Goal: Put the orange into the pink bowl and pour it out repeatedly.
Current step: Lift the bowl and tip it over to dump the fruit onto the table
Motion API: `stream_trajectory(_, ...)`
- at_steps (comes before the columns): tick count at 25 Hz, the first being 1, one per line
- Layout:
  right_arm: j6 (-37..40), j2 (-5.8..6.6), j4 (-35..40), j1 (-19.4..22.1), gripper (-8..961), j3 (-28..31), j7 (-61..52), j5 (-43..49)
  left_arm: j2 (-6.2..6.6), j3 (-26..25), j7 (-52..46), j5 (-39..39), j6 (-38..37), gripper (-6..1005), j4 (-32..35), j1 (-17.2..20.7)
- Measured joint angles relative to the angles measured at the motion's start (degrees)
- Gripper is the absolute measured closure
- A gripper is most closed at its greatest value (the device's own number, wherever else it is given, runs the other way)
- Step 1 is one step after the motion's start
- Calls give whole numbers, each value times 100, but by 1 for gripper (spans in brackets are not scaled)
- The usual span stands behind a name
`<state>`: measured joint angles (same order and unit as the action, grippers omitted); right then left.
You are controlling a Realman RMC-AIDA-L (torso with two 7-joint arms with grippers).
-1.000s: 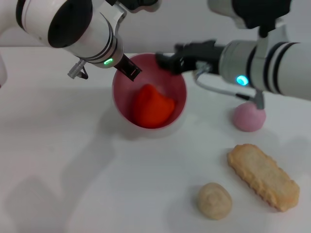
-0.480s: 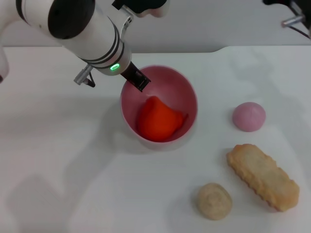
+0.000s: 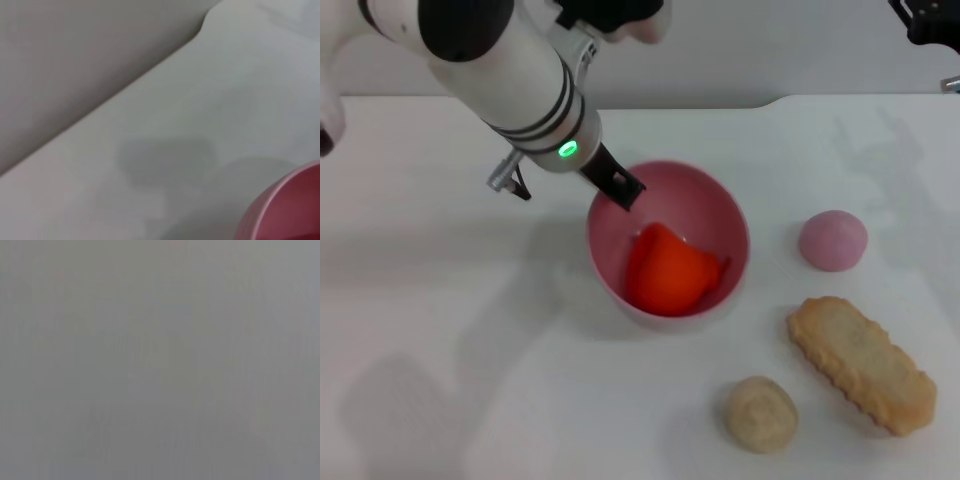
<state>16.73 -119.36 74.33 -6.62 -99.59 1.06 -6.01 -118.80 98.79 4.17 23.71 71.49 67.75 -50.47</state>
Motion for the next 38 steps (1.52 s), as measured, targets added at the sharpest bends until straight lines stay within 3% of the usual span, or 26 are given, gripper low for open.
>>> stream_trajectory(5,-15,0,-50,1,311,7,-2,0,-18,42,12,215,-155,938,-435,-92)
stream_trajectory(35,-165,27,-165,-105,312,46,-10,-50,-21,255,180,704,-1100,860,-775,-27)
stream_trajectory(37,-209,26,-161,-113,312,46,-10,-50,-21,255,174,700,-1134,627,-786,-25)
stream_trajectory(38,-228,27,-164,-125,312,46,-10,-50,-18,256,168,689,-1198,611,-798,-16)
